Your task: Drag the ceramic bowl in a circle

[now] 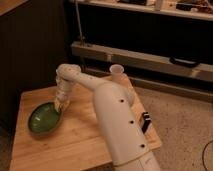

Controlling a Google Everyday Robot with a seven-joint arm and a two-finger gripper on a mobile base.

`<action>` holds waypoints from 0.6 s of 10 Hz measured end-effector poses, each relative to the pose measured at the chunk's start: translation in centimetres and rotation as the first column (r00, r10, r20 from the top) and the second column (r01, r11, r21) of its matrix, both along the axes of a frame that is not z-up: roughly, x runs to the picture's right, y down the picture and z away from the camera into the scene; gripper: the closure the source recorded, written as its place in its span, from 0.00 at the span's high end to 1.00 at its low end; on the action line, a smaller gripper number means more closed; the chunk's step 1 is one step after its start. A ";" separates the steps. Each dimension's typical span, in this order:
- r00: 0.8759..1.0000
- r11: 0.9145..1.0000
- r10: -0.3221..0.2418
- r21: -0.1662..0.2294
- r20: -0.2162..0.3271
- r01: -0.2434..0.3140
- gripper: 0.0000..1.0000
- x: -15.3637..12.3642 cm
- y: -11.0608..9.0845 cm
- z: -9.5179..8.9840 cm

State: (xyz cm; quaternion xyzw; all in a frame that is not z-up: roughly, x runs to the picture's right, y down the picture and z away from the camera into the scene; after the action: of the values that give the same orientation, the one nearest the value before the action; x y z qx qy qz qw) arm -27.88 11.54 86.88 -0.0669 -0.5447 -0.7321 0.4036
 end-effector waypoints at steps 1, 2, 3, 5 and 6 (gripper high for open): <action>1.000 1.000 -0.012 0.014 -0.013 0.012 0.20 0.3 -0.3 -0.6; 0.999 0.999 -0.022 0.027 -0.030 0.023 0.20 0.9 -0.6 -1.0; 0.999 0.999 -0.025 0.033 -0.038 0.026 0.20 1.2 -0.7 -1.2; 0.998 0.998 -0.032 0.044 -0.059 0.034 0.20 2.0 -1.1 -1.5; 0.996 0.998 -0.042 0.041 -0.072 0.045 0.20 2.4 -1.0 -1.4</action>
State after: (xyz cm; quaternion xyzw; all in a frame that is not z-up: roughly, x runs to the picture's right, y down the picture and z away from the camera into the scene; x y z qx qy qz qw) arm -25.46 10.57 85.47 -0.0962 -0.5127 -0.7494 0.4078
